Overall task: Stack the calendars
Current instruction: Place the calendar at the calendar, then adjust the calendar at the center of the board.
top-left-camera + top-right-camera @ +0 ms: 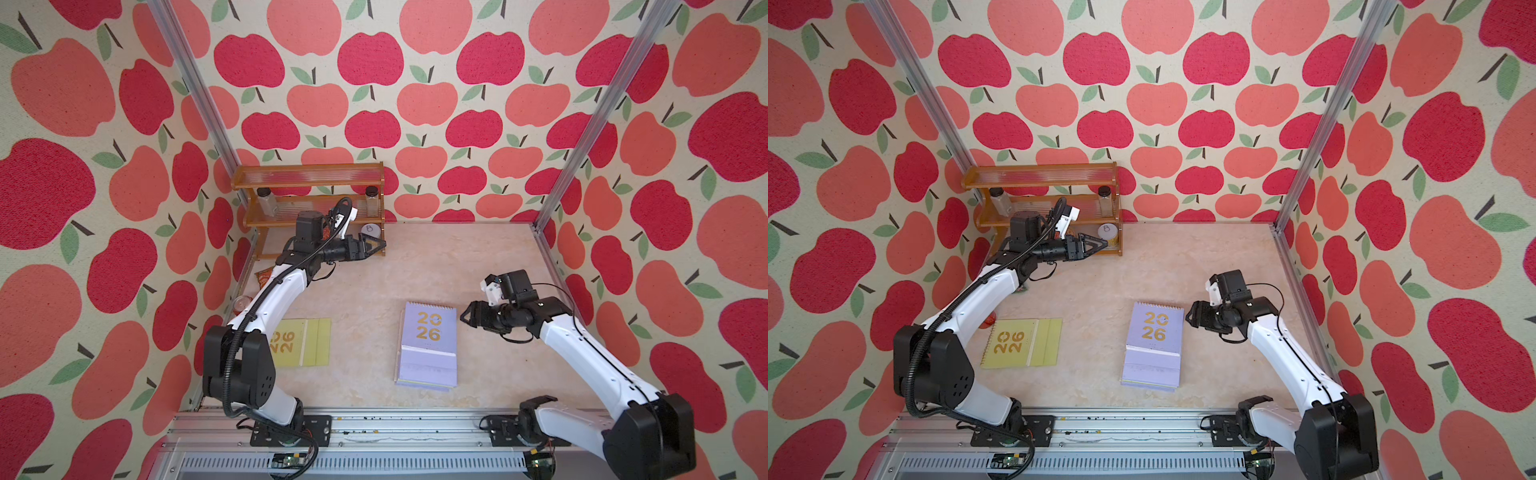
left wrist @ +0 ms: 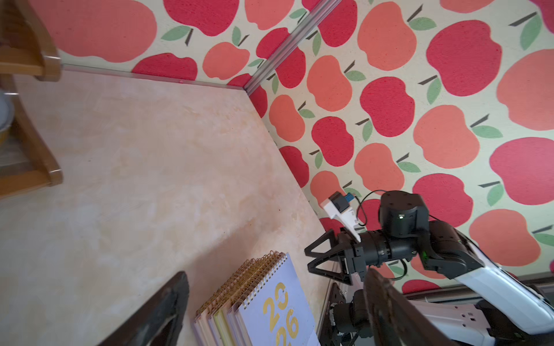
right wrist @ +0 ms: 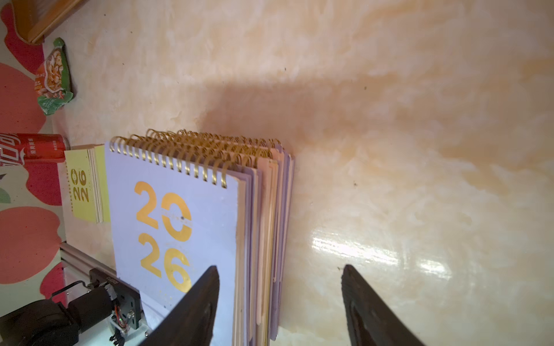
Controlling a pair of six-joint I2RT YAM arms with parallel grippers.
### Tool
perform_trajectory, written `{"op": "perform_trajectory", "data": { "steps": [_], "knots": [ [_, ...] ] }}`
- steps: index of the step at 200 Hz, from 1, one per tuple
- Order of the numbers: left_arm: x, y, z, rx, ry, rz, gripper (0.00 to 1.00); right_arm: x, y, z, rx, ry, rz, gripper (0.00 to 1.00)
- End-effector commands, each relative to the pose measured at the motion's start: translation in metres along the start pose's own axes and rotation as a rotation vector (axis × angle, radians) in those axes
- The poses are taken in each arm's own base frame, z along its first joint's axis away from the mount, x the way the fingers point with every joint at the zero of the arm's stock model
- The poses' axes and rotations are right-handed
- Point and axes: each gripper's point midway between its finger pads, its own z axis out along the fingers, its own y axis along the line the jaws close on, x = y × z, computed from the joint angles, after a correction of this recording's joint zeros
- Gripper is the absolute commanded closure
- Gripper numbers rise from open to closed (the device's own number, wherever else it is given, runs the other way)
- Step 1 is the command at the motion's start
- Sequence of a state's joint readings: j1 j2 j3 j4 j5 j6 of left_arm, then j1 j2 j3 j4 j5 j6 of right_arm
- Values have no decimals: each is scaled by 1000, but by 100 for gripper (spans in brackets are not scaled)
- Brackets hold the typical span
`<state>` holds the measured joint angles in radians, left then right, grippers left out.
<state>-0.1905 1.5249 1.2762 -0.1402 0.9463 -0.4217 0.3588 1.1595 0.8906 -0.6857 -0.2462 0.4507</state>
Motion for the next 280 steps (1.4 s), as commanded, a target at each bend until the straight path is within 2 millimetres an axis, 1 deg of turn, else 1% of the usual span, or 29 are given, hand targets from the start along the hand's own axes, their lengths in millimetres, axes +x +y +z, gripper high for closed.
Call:
{"op": "perform_trajectory", "data": {
  "steps": [1, 13, 18, 30, 34, 41, 47, 54, 57, 59, 63, 76, 93, 100, 109, 114, 126, 142, 157, 172, 188, 214, 242, 266, 280],
  "knots": [
    [3, 15, -35, -231, -28, -48, 6, -39, 8, -16, 47, -84, -141, 33],
    [10, 29, -56, -359, -50, -122, 6, -58, 23, -17, 9, -108, -183, 33],
    [15, 36, -65, -416, -58, -155, 5, -66, 32, -18, -17, -120, -204, 33],
    [29, 51, -92, -569, -91, -229, 2, -81, 57, -12, -102, -121, -249, 32],
    [35, 54, -101, -621, -105, -252, 0, -85, 65, -8, -126, -112, -259, 32],
    [46, 61, -119, -712, -135, -297, 1, -90, 80, 0, -165, -95, -287, 32],
    [55, 64, -134, -778, -166, -338, 0, -96, 97, 6, -202, -84, -319, 32],
    [67, 67, -151, -850, -206, -388, 0, -98, 116, 15, -238, -58, -362, 32],
    [74, 72, -158, -891, -218, -415, 1, -98, 123, 20, -250, -49, -381, 32],
    [79, 75, -160, -912, -222, -435, 1, -97, 128, 24, -258, -37, -392, 32],
    [84, 71, -171, -932, -259, -452, 1, -98, 140, 29, -277, -27, -422, 32],
    [110, 72, -193, -1002, -331, -537, 1, -96, 176, 51, -342, 16, -498, 33],
    [142, 73, -214, -1055, -407, -630, 1, -86, 222, 79, -440, 75, -580, 32],
    [154, 73, -224, -1085, -438, -671, 1, -81, 236, 91, -473, 98, -605, 32],
    [168, 72, -233, -1101, -469, -699, 1, -74, 259, 102, -524, 120, -641, 32],
    [173, 71, -238, -1112, -486, -714, 1, -71, 268, 111, -544, 137, -653, 32],
    [187, 69, -250, -1147, -513, -755, 0, -61, 291, 125, -593, 166, -683, 33],
    [207, 70, -262, -1223, -510, -822, 1, -47, 315, 145, -643, 204, -710, 33],
    [223, 74, -266, -1295, -454, -883, 1, -35, 333, 161, -680, 236, -726, 33],
    [236, 82, -261, -1328, -415, -952, 1, -21, 347, 177, -712, 269, -729, 33],
    [243, 96, -248, -1289, -414, -988, 1, -6, 358, 191, -738, 294, -730, 33],
    [266, 117, -232, -1215, -453, -1100, 1, 14, 371, 208, -780, 317, -730, 33],
    [281, 131, -230, -1177, -509, -1156, 1, 27, 377, 222, -801, 330, -723, 33],
    [281, 138, -230, -1146, -547, -1165, 1, 35, 377, 233, -812, 341, -720, 33],
    [284, 143, -229, -1138, -567, -1171, 1, 36, 377, 237, -821, 339, -720, 33]
  ]
}}
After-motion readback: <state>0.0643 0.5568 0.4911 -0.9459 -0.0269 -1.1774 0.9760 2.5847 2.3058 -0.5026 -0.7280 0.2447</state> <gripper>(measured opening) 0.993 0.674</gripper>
